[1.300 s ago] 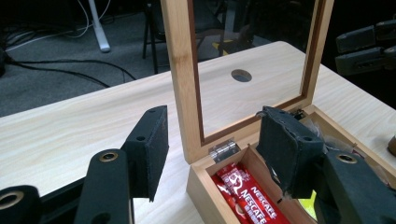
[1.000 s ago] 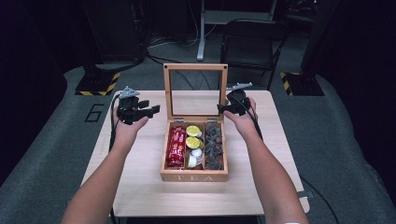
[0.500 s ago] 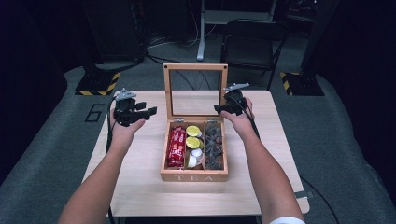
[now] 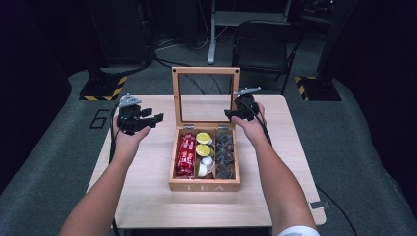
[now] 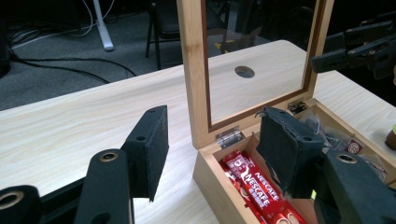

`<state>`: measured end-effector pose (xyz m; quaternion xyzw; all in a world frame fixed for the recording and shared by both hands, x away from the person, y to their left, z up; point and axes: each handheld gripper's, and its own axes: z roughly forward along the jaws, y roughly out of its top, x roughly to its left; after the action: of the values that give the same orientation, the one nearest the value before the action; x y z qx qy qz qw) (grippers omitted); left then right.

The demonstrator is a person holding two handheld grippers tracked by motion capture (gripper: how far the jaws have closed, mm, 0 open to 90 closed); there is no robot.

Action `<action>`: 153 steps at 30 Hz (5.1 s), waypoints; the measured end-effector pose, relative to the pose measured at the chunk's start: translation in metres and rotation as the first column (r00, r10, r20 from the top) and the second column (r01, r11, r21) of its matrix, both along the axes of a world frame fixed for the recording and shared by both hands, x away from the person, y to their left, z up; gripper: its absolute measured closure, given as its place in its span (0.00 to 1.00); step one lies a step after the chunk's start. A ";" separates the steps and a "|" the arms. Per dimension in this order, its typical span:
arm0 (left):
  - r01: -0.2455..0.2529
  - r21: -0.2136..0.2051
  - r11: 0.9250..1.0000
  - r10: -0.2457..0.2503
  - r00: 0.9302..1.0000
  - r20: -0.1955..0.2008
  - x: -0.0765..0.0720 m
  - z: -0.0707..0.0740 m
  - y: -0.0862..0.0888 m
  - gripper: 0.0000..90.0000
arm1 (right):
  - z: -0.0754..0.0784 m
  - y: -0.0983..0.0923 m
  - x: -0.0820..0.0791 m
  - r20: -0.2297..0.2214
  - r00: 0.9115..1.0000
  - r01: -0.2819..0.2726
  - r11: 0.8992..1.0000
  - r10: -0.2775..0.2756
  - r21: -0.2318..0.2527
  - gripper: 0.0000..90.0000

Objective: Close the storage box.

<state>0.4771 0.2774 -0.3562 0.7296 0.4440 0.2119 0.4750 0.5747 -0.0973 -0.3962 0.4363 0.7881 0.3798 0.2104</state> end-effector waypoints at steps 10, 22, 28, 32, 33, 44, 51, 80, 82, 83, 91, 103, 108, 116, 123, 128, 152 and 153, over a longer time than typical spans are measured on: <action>0.008 -0.004 1.000 -0.008 1.000 -0.006 0.003 -0.002 0.001 0.47 | 0.005 0.000 0.003 -0.022 0.999 0.041 0.999 -0.042 -0.027 0.60; -0.012 -0.010 1.000 0.012 1.000 -0.010 0.000 -0.005 0.010 0.47 | 0.006 0.001 0.003 -0.024 0.996 0.080 0.996 -0.081 -0.035 0.68; -0.014 -0.009 1.000 0.014 1.000 -0.006 0.000 -0.006 0.009 0.47 | 0.006 -0.003 0.003 -0.026 0.997 0.066 0.998 -0.066 -0.011 0.70; -0.008 -0.012 1.000 0.008 1.000 -0.009 0.001 -0.006 0.007 0.47 | 0.006 -0.002 0.000 -0.028 0.997 0.075 0.997 -0.075 -0.008 0.70; -0.008 -0.010 1.000 0.008 1.000 -0.010 0.002 -0.006 0.007 0.47 | 0.006 -0.002 0.000 -0.019 0.997 0.069 0.998 -0.069 -0.012 0.70; -0.003 -0.021 1.000 0.003 1.000 -0.008 0.003 -0.005 -0.001 0.47 | 0.007 -0.001 -0.013 0.014 0.996 0.087 0.996 -0.087 -0.012 0.71; 0.029 -0.014 0.999 -0.029 1.000 0.003 0.006 0.004 -0.014 0.47 | 0.005 0.002 -0.025 0.057 0.992 0.115 0.993 -0.114 -0.015 0.71; -0.047 0.073 0.996 0.041 0.995 0.089 0.035 0.046 -0.058 0.62 | 0.001 0.003 -0.047 0.113 0.987 0.119 0.993 -0.117 -0.015 0.72; -0.041 0.073 0.996 0.035 0.995 0.088 0.035 0.047 -0.061 0.64 | 0.001 0.003 -0.049 0.116 0.986 0.119 0.993 -0.117 -0.015 0.72; -0.041 0.076 0.996 0.034 0.995 0.089 0.035 0.047 -0.062 0.65 | 0.001 0.003 -0.049 0.118 0.986 0.118 0.993 -0.115 -0.021 0.72; -0.028 0.068 0.997 0.022 0.996 0.085 0.033 0.046 -0.057 0.71 | 0.000 0.001 -0.050 0.122 0.985 0.120 0.993 -0.119 0.001 0.71; -0.014 0.065 0.998 0.007 0.995 0.100 0.022 0.043 -0.056 0.71 | 0.005 -0.002 -0.059 0.112 0.988 0.103 0.994 -0.107 0.039 0.66; 0.000 0.067 0.998 -0.007 0.994 0.105 0.016 0.041 -0.053 0.71 | 0.007 -0.005 -0.064 0.109 0.989 0.094 0.994 -0.100 0.052 0.65; 0.057 0.032 0.998 -0.060 0.993 0.098 0.000 0.033 -0.046 0.69 | 0.014 -0.013 -0.090 0.128 0.991 0.026 0.995 -0.038 0.095 0.60; 0.099 0.030 0.995 -0.101 0.989 0.104 -0.023 0.030 -0.042 0.65 | 0.036 -0.013 -0.131 0.199 0.980 -0.035 0.992 0.011 0.119 0.59; 0.122 0.047 0.991 -0.126 0.986 0.110 -0.038 0.021 -0.041 0.65 | 0.043 -0.016 -0.152 0.201 0.979 -0.069 0.988 0.041 0.136 0.58; 0.209 0.051 0.977 -0.212 0.976 0.051 -0.097 -0.035 -0.030 0.61 | 0.006 -0.030 -0.219 0.185 0.975 -0.152 0.979 0.125 0.138 0.58; 0.210 0.052 0.976 -0.212 0.976 0.041 -0.100 -0.038 -0.030 0.61 | 0.004 -0.031 -0.221 0.189 0.975 -0.147 0.980 0.120 0.134 0.58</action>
<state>0.3776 0.2473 -0.3939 0.7785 0.3477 0.1874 0.4877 0.3540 -0.1288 -0.3926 0.3604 0.7632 0.4882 0.2220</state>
